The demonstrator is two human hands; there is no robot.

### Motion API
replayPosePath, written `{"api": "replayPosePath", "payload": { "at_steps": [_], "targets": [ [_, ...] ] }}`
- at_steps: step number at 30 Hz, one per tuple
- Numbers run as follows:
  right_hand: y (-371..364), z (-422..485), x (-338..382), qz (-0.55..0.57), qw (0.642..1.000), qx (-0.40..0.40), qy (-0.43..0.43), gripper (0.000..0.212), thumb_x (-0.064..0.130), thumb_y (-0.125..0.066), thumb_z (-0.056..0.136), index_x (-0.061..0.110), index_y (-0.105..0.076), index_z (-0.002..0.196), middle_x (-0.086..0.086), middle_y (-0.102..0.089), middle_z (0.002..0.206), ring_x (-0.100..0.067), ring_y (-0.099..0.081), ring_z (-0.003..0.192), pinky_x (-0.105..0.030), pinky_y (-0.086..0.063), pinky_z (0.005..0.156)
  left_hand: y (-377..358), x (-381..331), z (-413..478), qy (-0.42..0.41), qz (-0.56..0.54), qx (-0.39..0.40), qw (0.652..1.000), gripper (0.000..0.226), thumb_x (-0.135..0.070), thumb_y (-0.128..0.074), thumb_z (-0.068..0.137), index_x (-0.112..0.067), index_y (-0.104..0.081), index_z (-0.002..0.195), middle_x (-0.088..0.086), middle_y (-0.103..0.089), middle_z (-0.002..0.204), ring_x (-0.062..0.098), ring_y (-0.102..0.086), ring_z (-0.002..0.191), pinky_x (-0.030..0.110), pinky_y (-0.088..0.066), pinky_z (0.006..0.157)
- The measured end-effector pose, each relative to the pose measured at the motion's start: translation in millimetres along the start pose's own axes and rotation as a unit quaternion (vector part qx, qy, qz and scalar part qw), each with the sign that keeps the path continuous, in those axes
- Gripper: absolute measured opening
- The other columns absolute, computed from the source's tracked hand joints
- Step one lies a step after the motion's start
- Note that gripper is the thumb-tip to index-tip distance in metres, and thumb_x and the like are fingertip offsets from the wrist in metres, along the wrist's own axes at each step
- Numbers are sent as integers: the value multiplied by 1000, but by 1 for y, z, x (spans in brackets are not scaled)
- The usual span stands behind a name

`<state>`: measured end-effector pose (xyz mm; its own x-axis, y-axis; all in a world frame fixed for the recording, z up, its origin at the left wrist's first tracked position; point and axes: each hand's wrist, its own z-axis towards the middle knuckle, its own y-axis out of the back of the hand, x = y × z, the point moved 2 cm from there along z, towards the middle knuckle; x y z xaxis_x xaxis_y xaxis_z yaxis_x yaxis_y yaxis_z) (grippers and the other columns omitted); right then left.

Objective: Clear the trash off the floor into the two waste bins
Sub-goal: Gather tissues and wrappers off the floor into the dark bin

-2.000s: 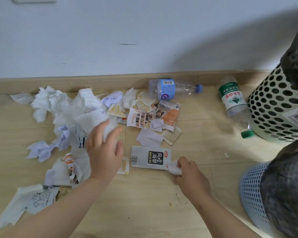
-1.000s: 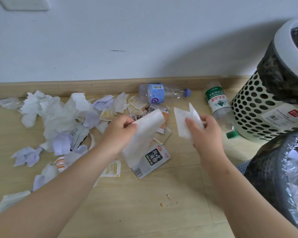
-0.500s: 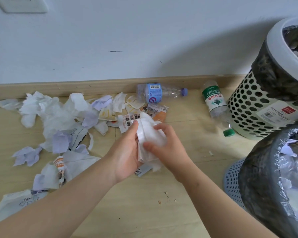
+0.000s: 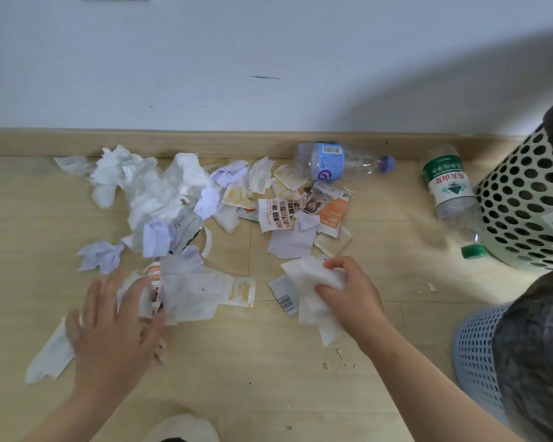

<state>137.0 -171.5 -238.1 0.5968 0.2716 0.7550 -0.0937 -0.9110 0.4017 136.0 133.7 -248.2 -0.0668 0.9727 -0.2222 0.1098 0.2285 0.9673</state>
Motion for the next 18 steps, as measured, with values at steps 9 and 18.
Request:
{"api": "replayPosePath", "payload": {
  "at_steps": [9,18],
  "targets": [
    [-56,-10,14,-38,996,80,33,29,11,-55,85,33,-49,103,18,-50,86,-12,-52,83,-26,-44,66,-38,34,-26,242,-81,90,963,93,-57,-64,75,-43,-4,146,-4,10,156,25,9,144,58,-11,110],
    [-53,-18,-3,-35,996,76,-9,31,10,-54,85,34,-49,104,14,-52,87,-8,-54,79,-27,-45,65,-63,-20,18,99,-32,106,989,92,-72,-20,65,-28,-21,146,7,-12,156,32,-12,143,50,-2,114]
  ]
}}
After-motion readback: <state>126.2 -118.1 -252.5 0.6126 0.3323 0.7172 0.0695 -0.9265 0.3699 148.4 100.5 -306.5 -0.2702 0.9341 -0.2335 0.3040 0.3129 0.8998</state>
